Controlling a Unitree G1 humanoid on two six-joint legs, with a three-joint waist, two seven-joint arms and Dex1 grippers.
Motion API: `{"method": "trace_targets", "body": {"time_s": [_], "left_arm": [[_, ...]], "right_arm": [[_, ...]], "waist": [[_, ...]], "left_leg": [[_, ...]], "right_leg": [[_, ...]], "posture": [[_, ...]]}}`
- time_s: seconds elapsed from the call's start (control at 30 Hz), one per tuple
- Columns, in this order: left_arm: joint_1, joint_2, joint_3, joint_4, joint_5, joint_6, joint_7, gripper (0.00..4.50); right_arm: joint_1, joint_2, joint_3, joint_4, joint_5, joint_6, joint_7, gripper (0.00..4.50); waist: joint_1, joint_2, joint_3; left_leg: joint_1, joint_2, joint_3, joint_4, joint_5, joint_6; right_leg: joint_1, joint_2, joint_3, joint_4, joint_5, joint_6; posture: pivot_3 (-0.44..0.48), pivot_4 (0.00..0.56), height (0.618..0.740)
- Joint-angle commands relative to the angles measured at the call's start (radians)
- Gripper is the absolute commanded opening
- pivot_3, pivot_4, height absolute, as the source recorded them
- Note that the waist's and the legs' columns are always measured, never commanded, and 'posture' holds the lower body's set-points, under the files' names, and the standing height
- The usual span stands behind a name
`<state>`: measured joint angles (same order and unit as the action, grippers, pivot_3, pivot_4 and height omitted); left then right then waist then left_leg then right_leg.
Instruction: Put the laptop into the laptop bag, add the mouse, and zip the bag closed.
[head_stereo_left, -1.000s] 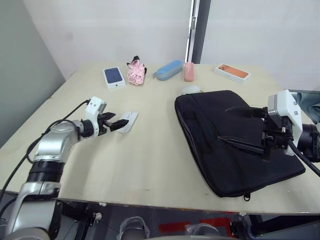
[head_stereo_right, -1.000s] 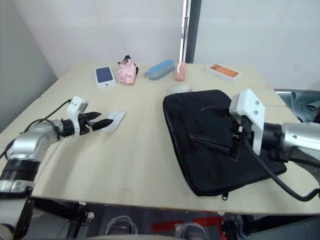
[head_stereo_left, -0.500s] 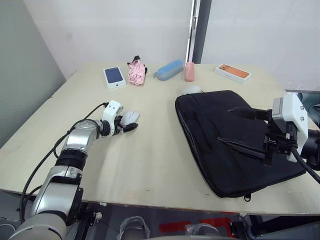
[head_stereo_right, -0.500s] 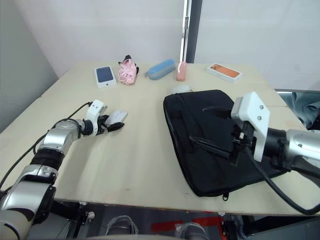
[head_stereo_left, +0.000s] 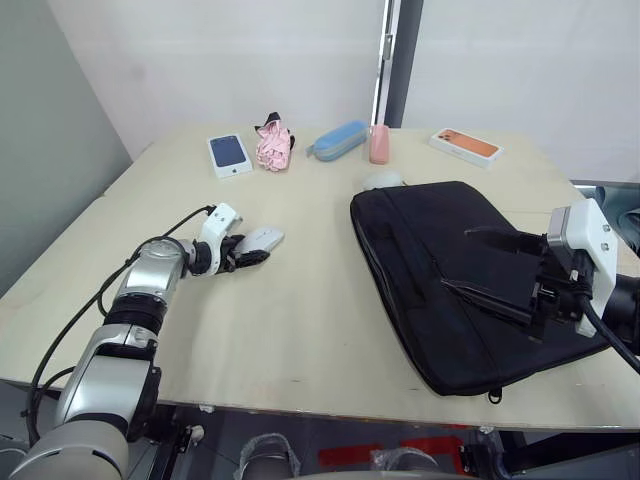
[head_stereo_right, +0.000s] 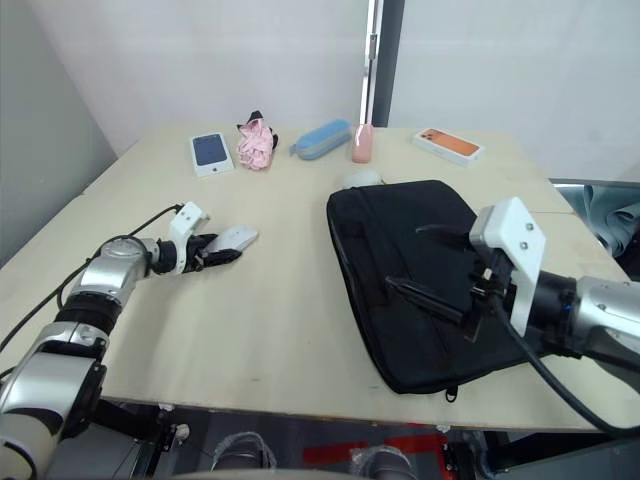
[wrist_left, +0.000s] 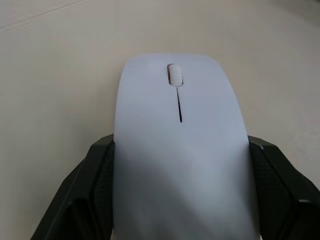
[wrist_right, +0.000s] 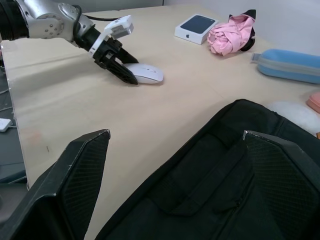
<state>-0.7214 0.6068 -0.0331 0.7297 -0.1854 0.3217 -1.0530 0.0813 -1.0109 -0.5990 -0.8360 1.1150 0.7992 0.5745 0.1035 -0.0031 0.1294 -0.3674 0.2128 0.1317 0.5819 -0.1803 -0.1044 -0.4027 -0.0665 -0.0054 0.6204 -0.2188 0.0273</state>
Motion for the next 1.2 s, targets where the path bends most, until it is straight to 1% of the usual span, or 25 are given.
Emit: {"method": "trace_targets", "body": {"time_s": [0.03, 0.1, 0.2, 0.27, 0.33, 0.4, 0.57, 0.6, 0.67, 0.73, 0.93, 1.03, 1.2], "left_arm": [[0.003, 0.090, 0.024, -0.140, -0.112, 0.043, -0.287, 2.86], [0.026, 0.142, 0.006, -0.231, -0.154, 0.091, -0.419, 2.86], [0.043, 0.178, -0.023, -0.296, -0.162, 0.095, -0.511, 2.86], [0.044, 0.180, -0.026, -0.318, -0.163, 0.081, -0.530, 2.86], [0.038, 0.170, -0.022, -0.336, -0.170, 0.082, -0.524, 2.86], [0.038, 0.165, -0.024, -0.356, -0.180, 0.089, -0.526, 2.86], [0.045, 0.168, -0.040, -0.361, -0.149, 0.018, -0.521, 2.86], [0.044, 0.167, -0.040, -0.359, -0.147, 0.008, -0.517, 2.86], [0.044, 0.169, -0.043, -0.358, -0.144, -0.015, -0.516, 2.86], [0.043, 0.176, -0.048, -0.357, -0.128, -0.052, -0.512, 2.86], [0.065, 0.188, -0.050, -0.358, -0.112, -0.075, -0.509, 2.86], [0.073, 0.189, -0.043, -0.368, -0.119, -0.072, -0.503, 2.86], [0.080, 0.194, -0.028, -0.382, -0.130, -0.067, -0.493, 2.86]], "right_arm": [[-0.090, 0.007, 0.129, -0.011, 0.047, 0.034, -0.132, 4.50], [-0.174, 0.042, 0.271, -0.019, 0.023, 0.068, -0.225, 4.50], [-0.300, 0.143, 0.446, 0.029, 0.015, 0.159, -0.410, 4.50], [-0.375, 0.252, 0.535, 0.088, 0.004, 0.219, -0.547, 4.50], [-0.428, 0.331, 0.596, 0.128, -0.038, 0.263, -0.633, 4.50], [-0.461, 0.389, 0.642, 0.157, -0.086, 0.301, -0.689, 4.50], [-0.505, 0.469, 0.758, 0.203, -0.222, 0.362, -0.732, 4.50], [-0.506, 0.477, 0.767, 0.207, -0.242, 0.369, -0.731, 4.50], [-0.507, 0.489, 0.780, 0.217, -0.285, 0.381, -0.724, 4.50], [-0.511, 0.493, 0.800, 0.237, -0.338, 0.385, -0.716, 4.50], [-0.525, 0.504, 0.827, 0.274, -0.453, 0.384, -0.665, 4.50], [-0.518, 0.493, 0.845, 0.297, -0.520, 0.376, -0.639, 3.68], [-0.507, 0.433, 0.942, 0.324, -0.659, 0.359, -0.592, 2.01]], "waist": [[-0.007, 0.000, 0.000], [-0.009, 0.000, 0.000], [-0.009, 0.003, 0.000], [-0.007, 0.004, 0.001], [-0.005, 0.005, 0.002], [-0.004, 0.005, 0.002], [-0.006, 0.005, 0.002], [-0.006, 0.005, 0.002], [-0.006, 0.005, 0.002], [-0.006, 0.005, 0.002], [-0.009, 0.005, 0.002], [-0.008, 0.005, 0.002], [-0.007, 0.005, 0.002]], "left_leg": [[0.000, 0.000, 0.000, -0.001, 0.001, -0.002], [0.001, 0.001, 0.000, -0.003, 0.002, -0.006], [0.002, 0.001, 0.001, -0.006, 0.003, -0.009], [0.002, 0.001, 0.001, -0.006, 0.001, -0.015], [0.000, 0.000, 0.000, -0.006, 0.001, -0.016], [0.000, 0.000, -0.001, -0.007, 0.001, -0.017], [0.000, 0.000, -0.001, -0.010, 0.001, -0.019], [-0.001, 0.000, -0.001, -0.010, 0.001, -0.019], [-0.001, 0.001, -0.002, -0.010, -0.001, -0.023], [-0.001, 0.001, -0.001, -0.010, -0.001, -0.023], [0.000, 0.001, -0.001, -0.010, -0.001, -0.024], [0.000, 0.001, -0.001, -0.010, -0.001, -0.024], [0.000, 0.001, -0.001, -0.010, -0.001, -0.024]], "right_leg": [[0.000, 0.000, 0.000, 0.000, 0.000, 0.000], [-0.001, 0.001, 0.000, -0.001, 0.000, 0.000], [-0.001, 0.002, 0.000, -0.002, 0.000, 0.000], [-0.001, 0.001, 0.000, -0.002, 0.000, 0.000], [-0.001, 0.001, -0.001, -0.002, 0.000, 0.000], [-0.002, 0.001, -0.002, -0.002, 0.000, 0.000], [-0.002, 0.002, -0.003, -0.004, 0.001, 0.002], [-0.002, 0.002, -0.003, -0.004, 0.001, 0.003], [-0.002, 0.002, -0.003, -0.005, 0.006, 0.011], [-0.002, 0.002, -0.003, -0.005, 0.006, 0.012], [-0.002, 0.002, -0.002, -0.004, 0.006, 0.012], [-0.002, 0.002, -0.003, -0.004, 0.006, 0.012], [-0.001, 0.002, -0.002, -0.004, 0.006, 0.012]], "posture": [[0.000, 0.150, 0.740], [0.000, 0.150, 0.740], [0.000, 0.150, 0.740], [0.000, 0.150, 0.740], [0.000, 0.150, 0.740], [0.000, 0.150, 0.740], [0.000, 0.150, 0.740], [0.000, 0.150, 0.740], [0.000, 0.150, 0.740], [0.000, 0.150, 0.740], [0.000, 0.150, 0.740], [0.000, 0.150, 0.740], [0.000, 0.150, 0.740]]}}
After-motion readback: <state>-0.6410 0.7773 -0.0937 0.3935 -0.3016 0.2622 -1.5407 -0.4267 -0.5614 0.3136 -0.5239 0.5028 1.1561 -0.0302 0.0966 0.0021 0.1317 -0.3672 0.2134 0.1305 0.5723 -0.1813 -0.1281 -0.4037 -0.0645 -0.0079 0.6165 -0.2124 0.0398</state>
